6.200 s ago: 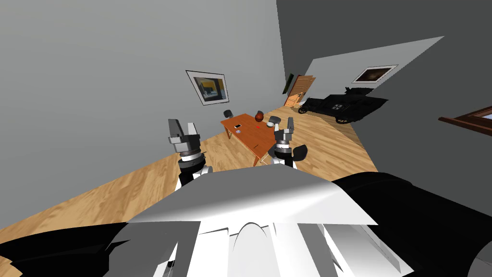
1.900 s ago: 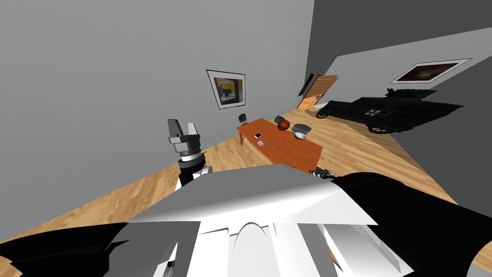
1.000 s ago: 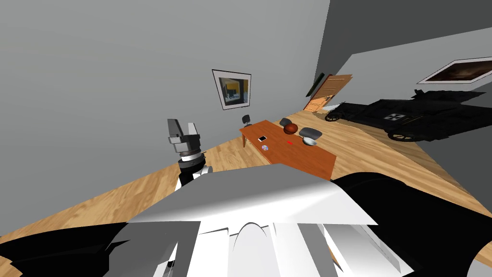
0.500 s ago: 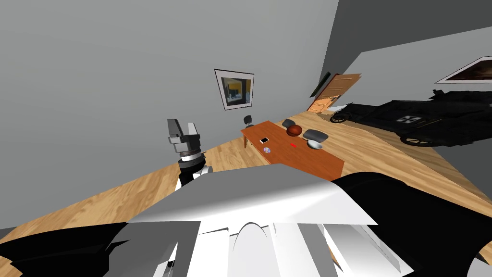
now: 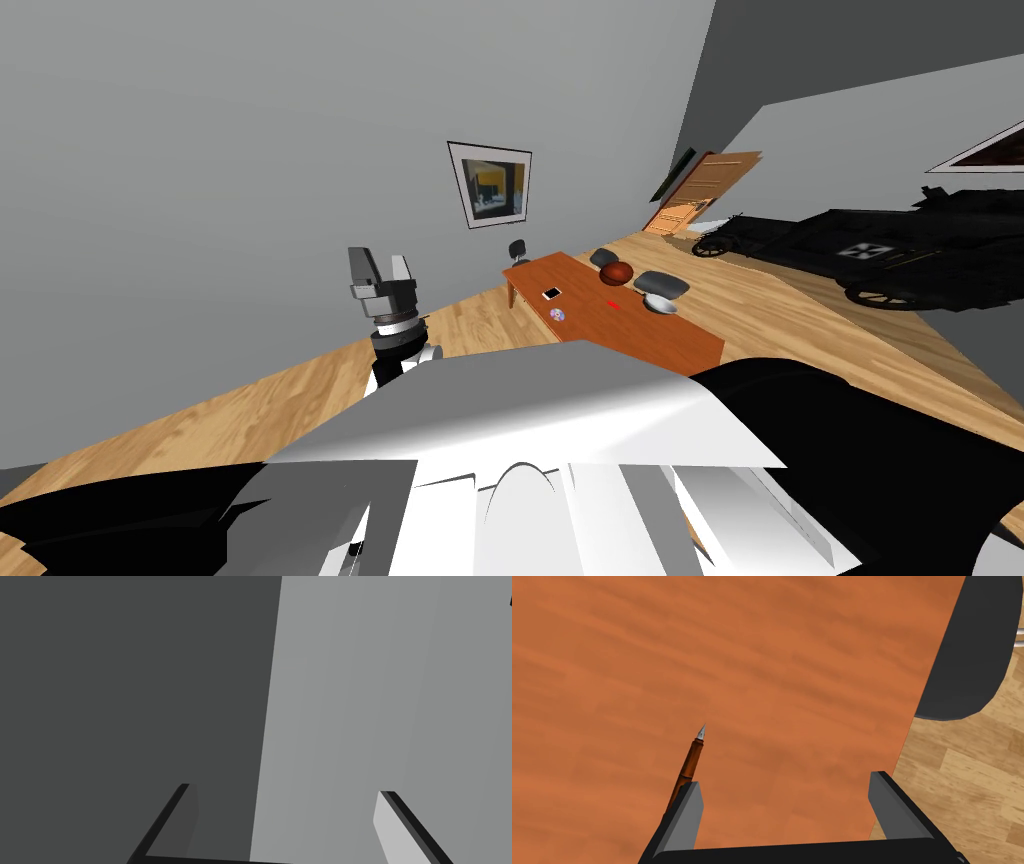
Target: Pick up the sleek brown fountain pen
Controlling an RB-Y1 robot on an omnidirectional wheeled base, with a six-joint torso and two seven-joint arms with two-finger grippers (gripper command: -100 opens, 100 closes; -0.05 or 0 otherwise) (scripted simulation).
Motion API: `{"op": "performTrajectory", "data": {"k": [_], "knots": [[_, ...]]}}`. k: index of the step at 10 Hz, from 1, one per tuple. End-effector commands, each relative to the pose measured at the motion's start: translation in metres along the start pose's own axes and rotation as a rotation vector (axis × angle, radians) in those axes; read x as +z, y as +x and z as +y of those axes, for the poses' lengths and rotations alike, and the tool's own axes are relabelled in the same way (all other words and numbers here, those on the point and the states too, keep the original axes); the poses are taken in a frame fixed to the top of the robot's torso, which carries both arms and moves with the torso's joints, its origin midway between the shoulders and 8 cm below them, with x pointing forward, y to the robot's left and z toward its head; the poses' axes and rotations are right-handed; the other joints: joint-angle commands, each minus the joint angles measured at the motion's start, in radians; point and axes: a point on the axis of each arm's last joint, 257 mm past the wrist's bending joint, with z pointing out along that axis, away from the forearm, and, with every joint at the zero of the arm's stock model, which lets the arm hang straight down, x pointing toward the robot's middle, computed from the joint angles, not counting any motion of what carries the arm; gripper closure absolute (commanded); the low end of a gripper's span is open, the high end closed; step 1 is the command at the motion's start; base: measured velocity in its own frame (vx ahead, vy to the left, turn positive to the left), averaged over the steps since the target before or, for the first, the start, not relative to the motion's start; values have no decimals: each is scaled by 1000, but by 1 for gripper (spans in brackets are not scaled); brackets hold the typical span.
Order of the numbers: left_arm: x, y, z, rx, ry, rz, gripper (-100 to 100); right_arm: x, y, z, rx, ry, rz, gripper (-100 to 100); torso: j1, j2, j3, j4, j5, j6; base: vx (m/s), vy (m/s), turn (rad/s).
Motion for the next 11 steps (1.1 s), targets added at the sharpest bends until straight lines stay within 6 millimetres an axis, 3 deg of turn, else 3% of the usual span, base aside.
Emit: {"op": "performTrajectory", "data": {"k": [1,7,8,11], "knots": [[0,0,0,0,0,0,0,2,-17,-3,72,27,-49,-100,0,0,0,0,0,0,64,-14,67],[0,0,0,0,0,0,0,1,-85,-7,289,72,-220,-100,-1,-1,-1,0,0,0,59,-21,62],[0,0,0,0,0,0,0,0,-86,-7,290,71,-222,-100,0,-1,0,0,0,0,32,-18,36],[0,0,0,0,0,0,0,-4,-114,-14,395,94,-299,-100,0,0,0,0,0,0,42,-24,44]]}}
